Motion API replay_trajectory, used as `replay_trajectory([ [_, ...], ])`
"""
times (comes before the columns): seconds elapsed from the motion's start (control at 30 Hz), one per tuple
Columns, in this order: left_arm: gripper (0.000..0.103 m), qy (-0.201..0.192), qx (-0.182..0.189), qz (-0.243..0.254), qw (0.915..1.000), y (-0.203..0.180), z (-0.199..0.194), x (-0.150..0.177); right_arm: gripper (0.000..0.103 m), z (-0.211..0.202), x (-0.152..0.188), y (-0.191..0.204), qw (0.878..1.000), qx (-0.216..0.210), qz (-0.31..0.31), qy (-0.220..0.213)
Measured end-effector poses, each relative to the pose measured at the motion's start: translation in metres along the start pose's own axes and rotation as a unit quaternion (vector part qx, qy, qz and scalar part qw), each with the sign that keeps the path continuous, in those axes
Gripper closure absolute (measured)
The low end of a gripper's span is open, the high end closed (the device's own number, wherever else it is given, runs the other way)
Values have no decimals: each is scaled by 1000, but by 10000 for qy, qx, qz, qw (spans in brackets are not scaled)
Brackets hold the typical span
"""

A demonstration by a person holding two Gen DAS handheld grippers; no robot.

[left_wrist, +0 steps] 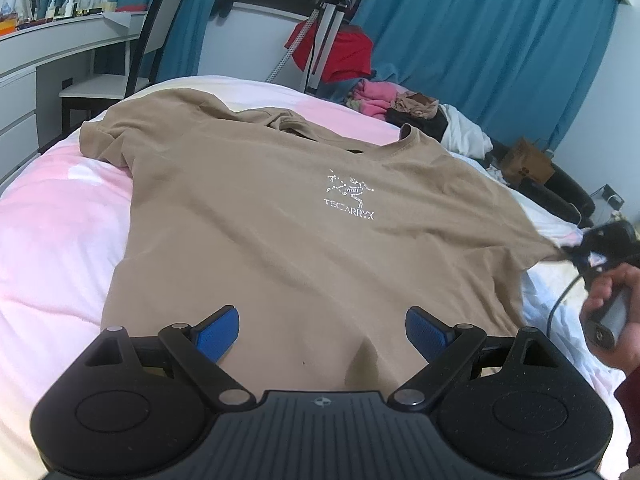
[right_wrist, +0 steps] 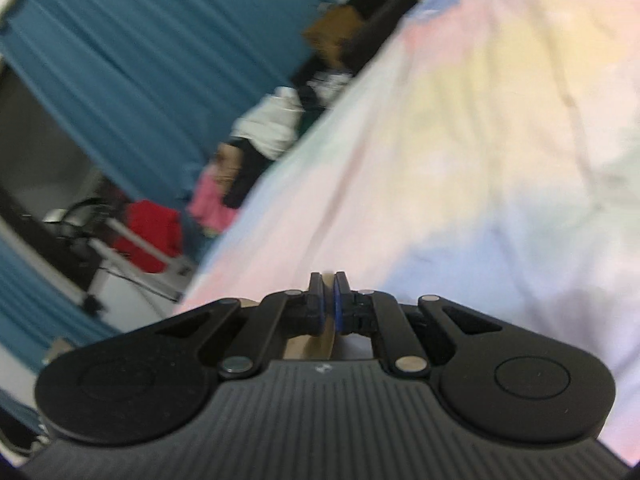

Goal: Fold clothes

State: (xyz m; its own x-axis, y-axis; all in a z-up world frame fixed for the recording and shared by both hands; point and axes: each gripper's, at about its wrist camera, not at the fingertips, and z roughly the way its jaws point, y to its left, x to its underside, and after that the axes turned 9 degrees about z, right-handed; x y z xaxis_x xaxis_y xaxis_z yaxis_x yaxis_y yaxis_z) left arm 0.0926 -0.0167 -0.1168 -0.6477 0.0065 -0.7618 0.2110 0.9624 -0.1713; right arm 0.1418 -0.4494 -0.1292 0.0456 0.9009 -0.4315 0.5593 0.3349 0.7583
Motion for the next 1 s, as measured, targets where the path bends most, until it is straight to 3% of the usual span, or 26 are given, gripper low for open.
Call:
replay_trajectory([
  [0.1,11,-17,15,16,10000,0,-2,0,93,9,-1,-14,9981,477,192,345],
  [0.27,11,-23,28,51,10000,-2,-4,1,87,36,0,1,9988,59,-169,463],
  [0.33,11,-21,28,85,10000,-2,-4,1,56,47,0,8,9981,-153,-338,492],
  [0.4,11,6,27,85,10000,-2,-3,3,40,58,1,16,9967,-365,-507,522],
  [0.6,11,108,31,76,9999,0,5,4,41,111,-8,16,9935,-276,-411,1027],
  [0.67,11,149,64,80,9998,0,9,4,42,120,-14,13,9904,-469,-393,1239],
  [0.77,11,233,106,89,9996,-1,16,4,42,136,-18,20,9768,-754,-610,1907],
  [0.87,11,315,126,101,9994,-2,21,5,52,140,-12,39,9592,-771,-1457,2296],
  [0.93,11,411,122,0,9991,0,23,6,93,137,-5,49,9518,-677,-1936,2280],
  [1.0,12,469,103,-107,9988,2,25,6,94,129,-4,53,9558,-766,-1946,2069],
])
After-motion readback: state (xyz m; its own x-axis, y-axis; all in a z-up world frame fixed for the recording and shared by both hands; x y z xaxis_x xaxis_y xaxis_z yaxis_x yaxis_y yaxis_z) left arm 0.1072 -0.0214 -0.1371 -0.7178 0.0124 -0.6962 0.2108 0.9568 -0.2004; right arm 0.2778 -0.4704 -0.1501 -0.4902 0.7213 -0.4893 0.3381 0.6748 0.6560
